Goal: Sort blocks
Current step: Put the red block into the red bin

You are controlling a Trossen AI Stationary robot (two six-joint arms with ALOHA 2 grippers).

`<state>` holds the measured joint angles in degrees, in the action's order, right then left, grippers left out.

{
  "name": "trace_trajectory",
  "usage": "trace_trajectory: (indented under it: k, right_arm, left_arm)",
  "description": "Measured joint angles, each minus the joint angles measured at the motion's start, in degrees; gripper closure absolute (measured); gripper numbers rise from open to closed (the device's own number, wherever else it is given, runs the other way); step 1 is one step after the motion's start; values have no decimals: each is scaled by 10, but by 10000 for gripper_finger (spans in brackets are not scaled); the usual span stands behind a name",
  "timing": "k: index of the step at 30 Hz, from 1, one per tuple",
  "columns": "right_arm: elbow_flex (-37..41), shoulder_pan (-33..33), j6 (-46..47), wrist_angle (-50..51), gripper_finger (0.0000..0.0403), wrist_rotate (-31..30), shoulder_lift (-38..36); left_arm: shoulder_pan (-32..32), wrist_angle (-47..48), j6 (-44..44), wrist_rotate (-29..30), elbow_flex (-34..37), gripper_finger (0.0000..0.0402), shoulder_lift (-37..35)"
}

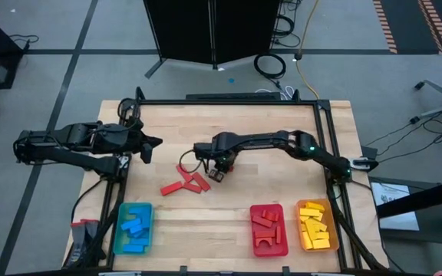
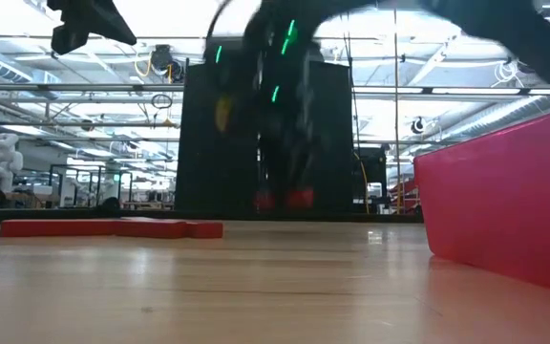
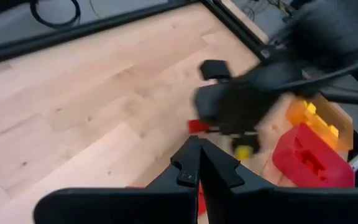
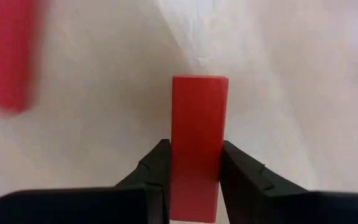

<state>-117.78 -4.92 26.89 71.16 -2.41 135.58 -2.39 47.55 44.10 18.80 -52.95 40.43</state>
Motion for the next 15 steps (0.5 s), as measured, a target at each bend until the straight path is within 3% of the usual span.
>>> trace_trajectory:
  k: [6,11,15]
  right_arm:
    - [-5,56,2,136,322,-90,-120]
    - [-3,131,46,191,322,-93,-173]
    - [48,200,47,165,322,-67,-215]
  left_arm:
    - [0,25,-21,52,0,393,-35]
    - [0,97,-26,86,0,393,-90]
    - [0,111,-36,94,12,397,-149]
